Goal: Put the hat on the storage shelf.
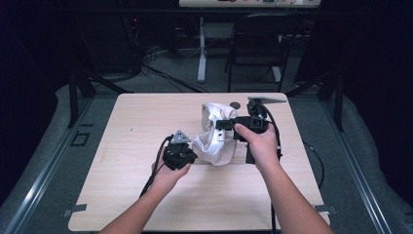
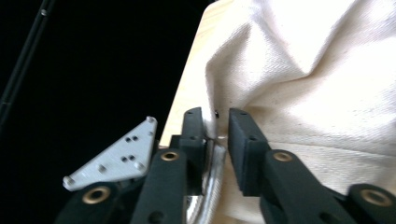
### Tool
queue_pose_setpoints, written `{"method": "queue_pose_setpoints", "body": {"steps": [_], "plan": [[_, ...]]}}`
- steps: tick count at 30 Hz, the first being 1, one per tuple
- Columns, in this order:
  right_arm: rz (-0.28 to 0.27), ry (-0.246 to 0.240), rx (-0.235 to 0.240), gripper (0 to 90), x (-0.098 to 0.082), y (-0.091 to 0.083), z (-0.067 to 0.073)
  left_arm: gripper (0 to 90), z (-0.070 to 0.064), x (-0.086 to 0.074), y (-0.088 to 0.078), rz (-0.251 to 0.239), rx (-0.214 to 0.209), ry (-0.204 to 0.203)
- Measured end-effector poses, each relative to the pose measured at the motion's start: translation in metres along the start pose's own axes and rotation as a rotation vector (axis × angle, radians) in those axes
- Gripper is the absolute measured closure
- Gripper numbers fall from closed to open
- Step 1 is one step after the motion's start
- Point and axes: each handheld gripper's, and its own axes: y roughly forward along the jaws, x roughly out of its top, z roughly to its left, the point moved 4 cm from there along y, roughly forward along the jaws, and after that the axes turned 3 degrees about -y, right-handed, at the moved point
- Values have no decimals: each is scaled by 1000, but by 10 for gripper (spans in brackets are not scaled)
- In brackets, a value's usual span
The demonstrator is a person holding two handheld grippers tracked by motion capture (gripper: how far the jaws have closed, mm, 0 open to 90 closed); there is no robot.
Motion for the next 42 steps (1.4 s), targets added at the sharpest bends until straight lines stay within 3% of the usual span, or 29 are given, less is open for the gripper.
{"method": "queue_pose_setpoints", "body": {"steps": [5, 8, 11, 19, 24, 30, 32, 35, 38, 42], "plan": [[-32, -32, 7, 638, -2, -4, 5, 850, 4, 4, -4, 15, -18, 0], [-36, -57, 17, 620, -4, -9, 8, 853, -1, 2, -1, 38, -8, 76], [-64, -81, 9, 591, -6, -15, 10, 854, -2, 6, -1, 62, -1, 99], [-155, -122, 15, 529, -9, -37, 10, 855, 4, 11, -5, 55, -24, 61], [-167, -125, 17, 525, -14, -49, 5, 854, 5, 9, -7, 43, -28, 52], [-184, -112, 30, 529, -19, -57, -2, 855, -2, 17, -4, 50, -18, 64], [-191, -105, 37, 529, -20, -59, -5, 856, -3, 19, -2, 35, -23, 43], [-199, -97, 42, 531, -21, -60, -8, 856, -5, 20, -1, 25, -16, 50], [-201, -90, 44, 531, -22, -60, -11, 856, -3, 18, 0, 33, -17, 71], [-203, -88, 50, 531, -24, -61, -13, 856, 2, 15, -2, 23, -27, 62]]}}
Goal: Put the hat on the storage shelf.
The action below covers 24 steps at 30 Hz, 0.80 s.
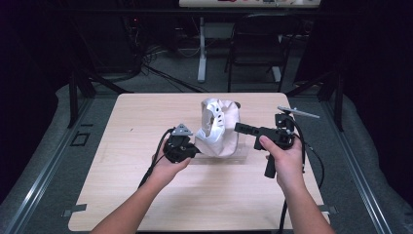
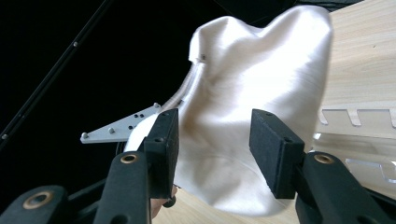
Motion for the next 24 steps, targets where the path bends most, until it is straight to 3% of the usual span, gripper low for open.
{"method": "queue_pose_setpoints", "body": {"steps": [2, 6, 8, 13, 15, 17, 20, 24], "plan": [[-3, 3, 2, 531, -1, -1, 0, 857, 2, -5, -2, -6, 1, -7], [-5, -8, 3, 530, -4, -5, 0, 854, 7, -16, -4, -44, -1, -60], [-7, -12, 2, 530, -6, -7, 0, 854, 6, -20, -3, -51, -2, -50], [-22, -16, 1, 530, -10, -8, -2, 858, -4, -18, 2, -41, 54, 128], [-29, -10, 11, 530, -11, -8, -4, 858, -7, -15, 3, -41, 82, 182], [-40, -1, 16, 530, -12, -8, -7, 859, -8, -12, 5, -42, 93, 199], [-43, 9, 20, 530, -13, -9, -11, 859, -4, -6, 8, -69, 73, 144], [-46, 22, 28, 530, -14, -11, -15, 858, 5, -8, 12, -87, 20, 30]]}}
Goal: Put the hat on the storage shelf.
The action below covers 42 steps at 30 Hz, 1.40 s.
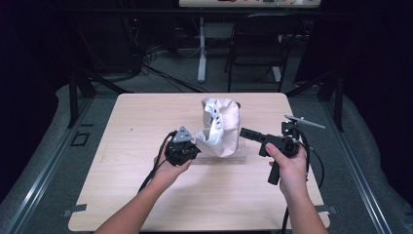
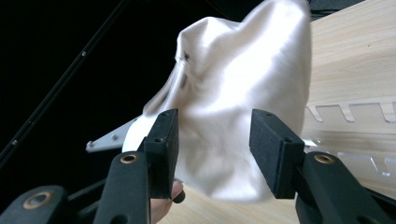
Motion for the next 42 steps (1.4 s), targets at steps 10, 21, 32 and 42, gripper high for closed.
{"method": "queue_pose_setpoints", "body": {"steps": [10, 21, 32, 42], "plan": [[-27, 16, 12, 529, -1, -6, -3, 859, -2, -18, 6, 37, 86, -6], [-34, 1, 19, 522, -6, -4, -3, 841, -6, -27, 15, 69, 117, 27], [-26, -41, -18, 511, -13, -5, -4, 516, -7, -35, -19, 23, 101, -19], [-62, -73, -94, 501, -22, -21, -11, 478, 4, -62, -71, -25, 127, -61]]}}
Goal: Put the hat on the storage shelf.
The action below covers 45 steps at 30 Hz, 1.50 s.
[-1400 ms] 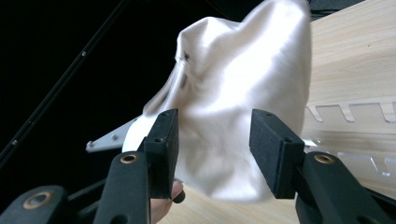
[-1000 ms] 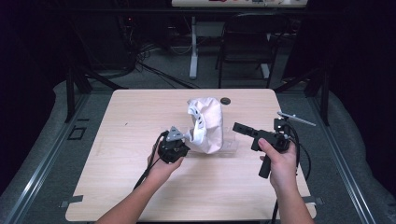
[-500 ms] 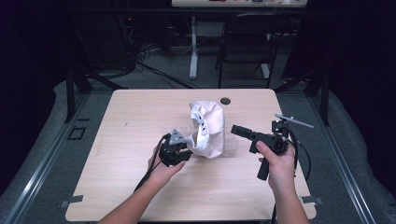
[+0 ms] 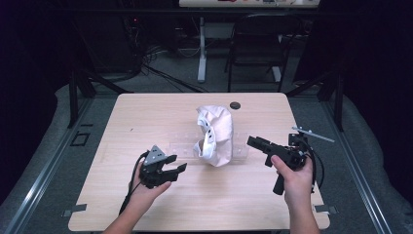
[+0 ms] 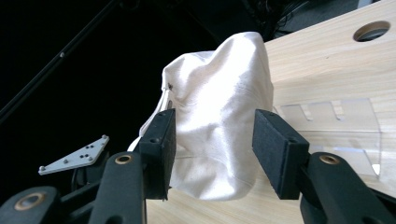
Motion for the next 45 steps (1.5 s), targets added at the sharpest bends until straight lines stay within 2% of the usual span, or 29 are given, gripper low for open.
{"method": "queue_pose_setpoints", "body": {"steps": [4, 8, 12, 16, 19, 24, 31, 35, 39, 45], "plan": [[0, -17, -12, 493, -3, -5, 1, 470, 10, -9, -10, -18, 42, 6], [-13, -35, -5, 489, -6, -12, 6, 468, 23, -14, -11, -10, 91, 6], [-26, -58, 3, 481, -8, -17, 12, 468, 32, -16, -13, -21, 103, -21], [-8, -73, -3, 481, -12, -17, 15, 468, 38, -21, -12, -16, 118, -36], [-5, -70, -8, 478, -16, -14, 12, 465, 46, -23, -13, -1, 131, -42], [24, -50, -19, 473, -24, -2, 2, 460, 55, -25, -15, -10, 142, -80], [43, -51, -38, 462, -30, 8, -7, 450, 58, -27, -15, -10, 149, -95], [43, -52, -47, 452, -32, 10, -9, 448, 58, -28, -15, -5, 153, -86], [50, -35, -21, 439, -33, 11, -9, 448, 57, -28, -13, -9, 155, -81], [52, -49, -26, 428, -33, 10, -8, 444, 53, -28, -12, 5, 154, -66]]}}
